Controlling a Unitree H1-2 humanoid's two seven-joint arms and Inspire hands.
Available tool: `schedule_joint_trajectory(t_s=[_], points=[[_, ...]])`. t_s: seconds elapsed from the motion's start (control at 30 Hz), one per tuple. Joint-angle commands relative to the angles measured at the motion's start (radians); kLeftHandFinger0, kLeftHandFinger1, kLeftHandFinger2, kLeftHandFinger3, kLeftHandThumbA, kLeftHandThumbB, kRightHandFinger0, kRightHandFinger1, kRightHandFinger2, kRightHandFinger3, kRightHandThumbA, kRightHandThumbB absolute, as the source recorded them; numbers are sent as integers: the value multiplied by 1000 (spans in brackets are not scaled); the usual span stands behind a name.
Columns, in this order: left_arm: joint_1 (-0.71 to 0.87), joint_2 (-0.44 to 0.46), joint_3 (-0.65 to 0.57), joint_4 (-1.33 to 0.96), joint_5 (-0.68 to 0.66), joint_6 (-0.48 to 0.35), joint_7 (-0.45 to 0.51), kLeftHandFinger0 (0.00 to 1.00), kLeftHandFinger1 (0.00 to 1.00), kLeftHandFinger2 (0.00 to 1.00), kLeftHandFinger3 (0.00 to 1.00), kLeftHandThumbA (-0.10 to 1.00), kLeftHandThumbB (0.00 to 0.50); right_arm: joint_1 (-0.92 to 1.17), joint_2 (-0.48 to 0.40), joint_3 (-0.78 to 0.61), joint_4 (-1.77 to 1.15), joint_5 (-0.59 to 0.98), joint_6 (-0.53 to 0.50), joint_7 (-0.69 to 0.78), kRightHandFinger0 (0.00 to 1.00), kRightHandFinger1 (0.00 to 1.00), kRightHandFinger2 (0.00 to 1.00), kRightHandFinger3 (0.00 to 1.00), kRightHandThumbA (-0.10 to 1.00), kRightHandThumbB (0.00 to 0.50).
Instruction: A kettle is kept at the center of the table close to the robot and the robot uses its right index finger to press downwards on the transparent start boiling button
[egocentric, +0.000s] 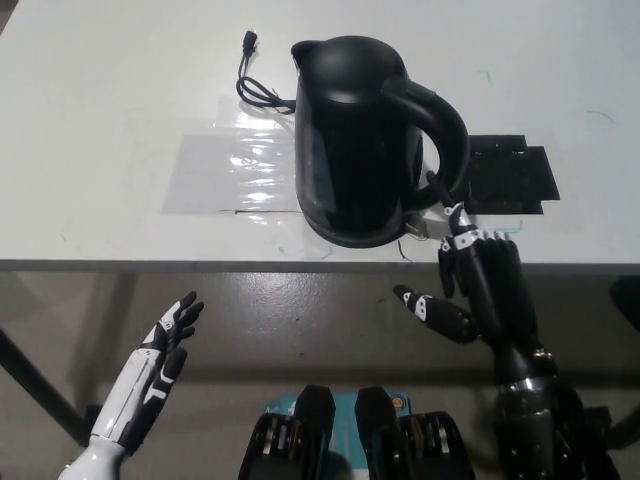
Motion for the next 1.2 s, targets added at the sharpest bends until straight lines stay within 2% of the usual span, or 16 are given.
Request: schedule_joint_trajectory(t_s=[0.0, 0.17, 0.23, 0.3, 0.67, 0.87, 1.1, 1.17], points=[[-10, 15, -6, -14, 6, -37, -18, 1000, 1000, 1000, 1000, 1000, 381, -52, 1, 16, 21, -73, 82, 40, 0, 0, 29, 1000, 1000, 282], [-14, 12, -7, -7, -5, -39, -21, 1000, 1000, 1000, 1000, 1000, 397, -78, -7, 29, 87, -80, 109, 48, 0, 0, 0, 1000, 1000, 264], [-14, 11, -7, -6, -7, -39, -22, 1000, 1000, 1000, 1000, 1000, 390, -81, -10, 33, 105, -77, 117, 53, 0, 0, 0, 1000, 1000, 269], [-17, 15, -6, -6, -8, -39, -26, 1000, 1000, 1000, 1000, 1000, 377, -82, -12, 37, 120, -80, 119, 50, 0, 0, 0, 1000, 1000, 249], [-20, 11, -3, -13, 4, -23, -28, 1000, 1000, 1000, 1000, 1000, 393, -79, -27, 59, 175, -95, 159, 53, 0, 0, 0, 1000, 1000, 285], [-22, 13, -3, -8, -3, -34, -34, 1000, 1000, 1000, 1000, 1000, 380, -85, -41, 75, 204, -108, 171, 53, 0, 0, 2, 1000, 1000, 273], [-19, 11, 0, -15, -1, -16, -33, 1000, 1000, 1000, 1000, 1000, 398, -93, -42, 76, 224, -104, 190, 53, 0, 0, 0, 1000, 1000, 273], [-21, 12, -1, -10, 0, -28, -34, 1000, 1000, 1000, 1000, 1000, 381, -96, -44, 76, 229, -103, 190, 49, 0, 0, 0, 1000, 1000, 278]])
